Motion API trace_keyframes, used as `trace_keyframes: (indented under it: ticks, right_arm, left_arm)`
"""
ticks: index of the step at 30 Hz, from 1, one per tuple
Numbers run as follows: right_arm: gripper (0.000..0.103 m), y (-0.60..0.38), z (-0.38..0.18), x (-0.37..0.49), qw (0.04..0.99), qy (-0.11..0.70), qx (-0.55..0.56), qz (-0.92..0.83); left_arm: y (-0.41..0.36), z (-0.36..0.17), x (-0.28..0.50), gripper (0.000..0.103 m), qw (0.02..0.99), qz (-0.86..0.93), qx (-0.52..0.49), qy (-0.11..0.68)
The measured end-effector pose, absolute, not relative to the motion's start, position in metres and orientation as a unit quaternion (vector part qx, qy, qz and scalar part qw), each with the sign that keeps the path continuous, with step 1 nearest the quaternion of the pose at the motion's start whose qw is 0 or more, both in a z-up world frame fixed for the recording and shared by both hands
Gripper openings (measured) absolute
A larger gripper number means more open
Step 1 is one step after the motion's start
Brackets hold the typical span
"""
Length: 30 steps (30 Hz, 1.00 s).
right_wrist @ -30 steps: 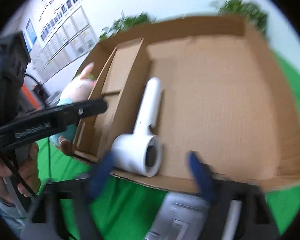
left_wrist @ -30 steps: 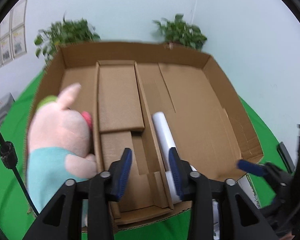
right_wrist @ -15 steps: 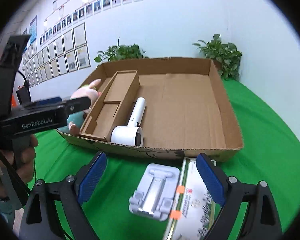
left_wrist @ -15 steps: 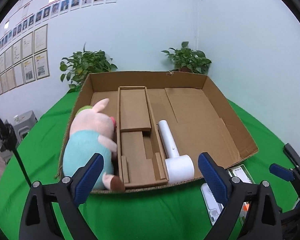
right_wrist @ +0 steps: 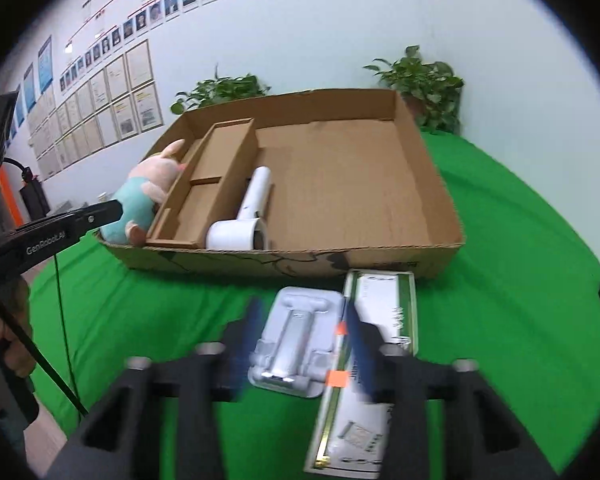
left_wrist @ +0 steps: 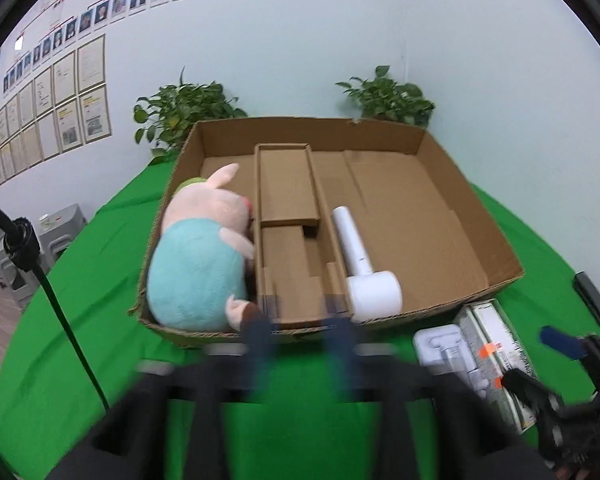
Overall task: Organize objects
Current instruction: 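Open the right gripper and withdraw it from the hair dryer, then close the right gripper on the white phone stand's base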
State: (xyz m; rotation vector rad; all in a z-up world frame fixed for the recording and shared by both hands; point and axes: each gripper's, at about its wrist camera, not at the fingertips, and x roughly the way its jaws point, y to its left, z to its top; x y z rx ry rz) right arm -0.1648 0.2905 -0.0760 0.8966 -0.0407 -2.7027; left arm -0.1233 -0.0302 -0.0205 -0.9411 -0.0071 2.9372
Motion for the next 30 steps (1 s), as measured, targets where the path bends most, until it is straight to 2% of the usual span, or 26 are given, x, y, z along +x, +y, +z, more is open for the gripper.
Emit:
trace_keyframes:
  ticks: [1, 2, 12, 17, 21, 25, 30]
  right_arm:
    - [0.094, 0.290, -0.076, -0.164, 0.152, -0.018, 0.308, -0.939]
    - [0.094, 0.288, -0.077, -0.163, 0.159, -0.021, 0.308, -0.938]
    - [0.094, 0.272, -0.091, -0.162, 0.232, -0.034, 0.346, -0.908]
    - [0.088, 0.258, -0.103, -0.166, 0.258, -0.035, 0.379, -0.888]
    - [0.081, 0.255, -0.118, -0.177, 0.232, -0.032, 0.416, -0.879]
    - [0.078, 0.259, -0.121, -0.183, 0.168, 0.017, 0.412, -0.896]
    - [0.075, 0.257, -0.124, -0.182, 0.141, 0.060, 0.409, -0.900]
  left_arm:
    - [-0.033, -0.021, -0.122, 0.095, 0.031, 0.954, -0.298, -0.009]
    - [-0.035, -0.020, -0.118, 0.100, 0.033, 0.958, -0.285, -0.016]
    - [-0.033, -0.037, -0.118, 0.100, 0.060, 0.946, -0.317, -0.036]
    - [-0.026, -0.051, -0.124, 0.100, 0.072, 0.937, -0.339, -0.029]
    - [-0.026, -0.059, -0.129, 0.100, 0.076, 0.933, -0.350, -0.035]
    - [-0.026, -0.064, -0.131, 0.100, 0.085, 0.929, -0.357, -0.040]
    - [-0.024, -0.072, -0.137, 0.099, 0.082, 0.925, -0.369, -0.037]
